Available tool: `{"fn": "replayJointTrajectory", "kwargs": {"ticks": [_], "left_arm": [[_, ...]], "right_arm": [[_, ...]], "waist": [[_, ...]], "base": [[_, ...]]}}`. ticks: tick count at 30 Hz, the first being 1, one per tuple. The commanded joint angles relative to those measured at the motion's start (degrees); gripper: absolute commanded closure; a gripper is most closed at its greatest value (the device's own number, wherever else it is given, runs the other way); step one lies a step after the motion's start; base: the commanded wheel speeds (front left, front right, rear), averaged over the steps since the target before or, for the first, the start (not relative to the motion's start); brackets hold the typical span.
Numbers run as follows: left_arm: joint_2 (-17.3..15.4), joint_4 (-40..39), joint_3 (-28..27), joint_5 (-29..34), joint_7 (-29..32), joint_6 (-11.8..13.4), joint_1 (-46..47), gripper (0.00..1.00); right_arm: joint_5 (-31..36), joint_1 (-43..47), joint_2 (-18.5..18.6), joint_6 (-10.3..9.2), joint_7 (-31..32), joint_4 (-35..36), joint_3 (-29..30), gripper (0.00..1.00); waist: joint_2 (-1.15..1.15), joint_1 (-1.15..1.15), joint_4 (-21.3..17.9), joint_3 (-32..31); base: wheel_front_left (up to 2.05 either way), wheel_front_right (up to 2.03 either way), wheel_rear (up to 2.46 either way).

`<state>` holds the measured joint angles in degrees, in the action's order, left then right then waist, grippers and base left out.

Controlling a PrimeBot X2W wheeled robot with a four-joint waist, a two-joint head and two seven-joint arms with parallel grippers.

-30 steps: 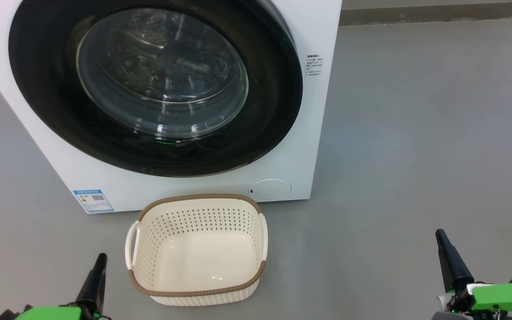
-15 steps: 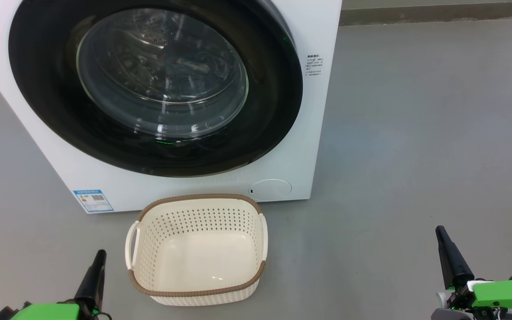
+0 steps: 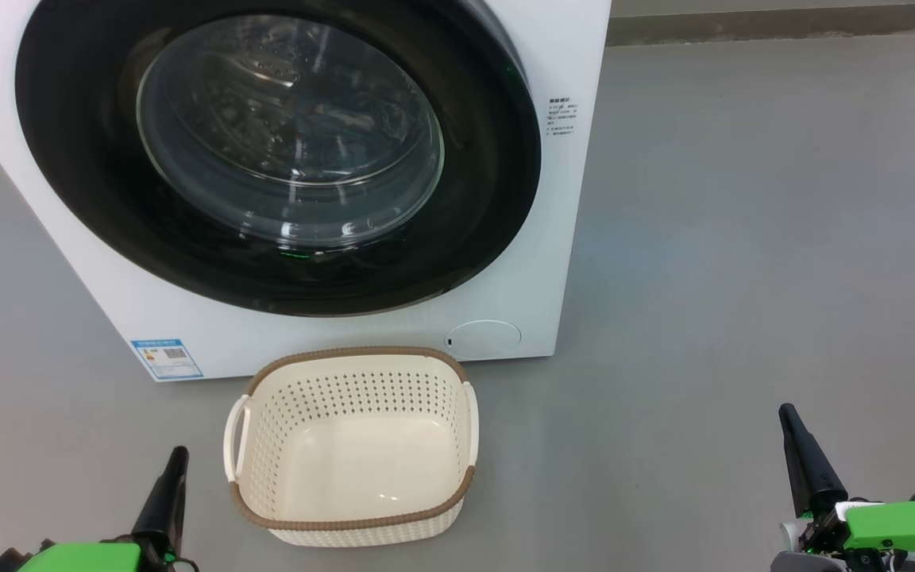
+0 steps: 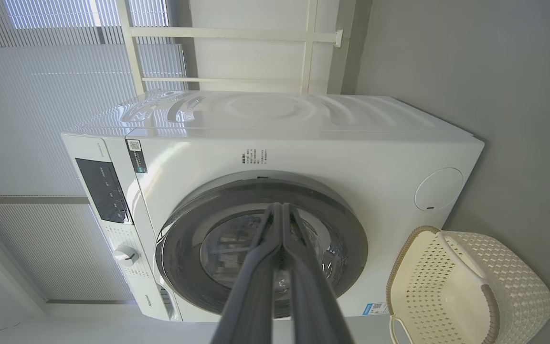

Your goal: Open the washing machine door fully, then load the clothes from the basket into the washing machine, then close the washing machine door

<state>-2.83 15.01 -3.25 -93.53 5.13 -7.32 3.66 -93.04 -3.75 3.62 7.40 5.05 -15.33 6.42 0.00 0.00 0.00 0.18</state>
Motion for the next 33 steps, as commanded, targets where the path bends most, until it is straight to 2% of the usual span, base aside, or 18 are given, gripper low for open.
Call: {"fn": "replayJointTrajectory", "kwargs": {"ticks": [1,33], "left_arm": [[-0.97,-1.02,-2.02,0.32,0.35,-0.16,2.42,1.00],[-0.65,-1.00,-2.47,0.70,0.72,-0.16,2.45,1.00]], "right_arm": [[-0.12,-2.32,0.13,0.09,0.48,1.38,-1.09,1.00],[0.25,-2.36,-0.18,0.09,0.83,1.35,-0.66,1.00]], "waist": [[0.00,0.00,0.00,0.00],[0.00,0.00,0.00,0.00]], "base": [[0.00,0.00,0.00],[0.00,0.00,0.00]]}}
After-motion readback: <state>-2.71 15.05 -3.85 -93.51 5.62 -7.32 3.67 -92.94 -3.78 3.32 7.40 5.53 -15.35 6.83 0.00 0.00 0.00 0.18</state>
